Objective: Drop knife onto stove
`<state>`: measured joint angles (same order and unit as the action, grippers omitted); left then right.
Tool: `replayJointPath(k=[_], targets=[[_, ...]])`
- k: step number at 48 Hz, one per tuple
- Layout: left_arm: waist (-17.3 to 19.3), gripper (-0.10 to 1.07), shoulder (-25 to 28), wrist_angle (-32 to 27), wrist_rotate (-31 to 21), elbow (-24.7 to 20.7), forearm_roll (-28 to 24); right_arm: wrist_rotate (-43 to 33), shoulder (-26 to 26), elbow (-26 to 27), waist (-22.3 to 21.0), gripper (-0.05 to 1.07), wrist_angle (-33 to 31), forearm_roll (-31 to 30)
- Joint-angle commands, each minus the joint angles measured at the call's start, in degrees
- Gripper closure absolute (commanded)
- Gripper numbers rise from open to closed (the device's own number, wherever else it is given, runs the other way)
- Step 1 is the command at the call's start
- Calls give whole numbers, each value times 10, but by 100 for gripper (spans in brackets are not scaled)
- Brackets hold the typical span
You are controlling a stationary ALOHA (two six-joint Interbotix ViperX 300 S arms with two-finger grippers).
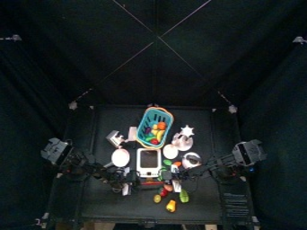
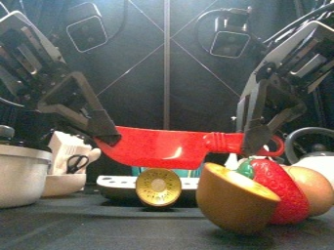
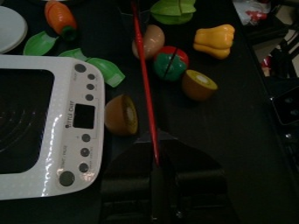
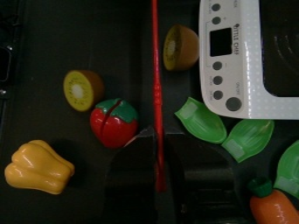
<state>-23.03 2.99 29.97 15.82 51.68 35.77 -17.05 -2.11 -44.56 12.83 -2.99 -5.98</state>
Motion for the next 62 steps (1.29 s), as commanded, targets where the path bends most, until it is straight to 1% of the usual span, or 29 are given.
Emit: replayJointPath(k=[1, 7, 16, 21, 24, 33, 43, 51, 56, 62], targets=[[11, 56, -7, 10, -1, -13, -2, 1, -24, 14, -3, 91, 3, -4], [12, 51, -12, 11, -1, -13, -2, 2, -33, 14, -3, 91, -5, -4], [23, 34, -17, 13, 1, -13, -3, 0, -42, 14, -3, 91, -13, -7], [32, 27, -22, 18, 2, -11, -3, -2, -49, 11, -3, 91, -27, -4], [35, 25, -26, 27, 2, -9, -4, -2, -56, 11, -2, 91, -39, -3], [40, 25, -59, 63, 2, 11, -13, -3, -76, 2, 2, 91, -60, 3], [40, 25, -113, 115, 3, 55, -18, -3, -101, -13, -4, 91, -68, 10], [46, 25, -163, 153, 4, 98, -22, -1, -104, -14, -32, 91, -68, 4], [61, 25, -194, 169, 4, 120, -33, -1, -98, -11, -62, 91, -71, 3], [79, 25, -236, 170, 4, 139, -61, 0, -89, -7, -98, 91, -69, 3]])
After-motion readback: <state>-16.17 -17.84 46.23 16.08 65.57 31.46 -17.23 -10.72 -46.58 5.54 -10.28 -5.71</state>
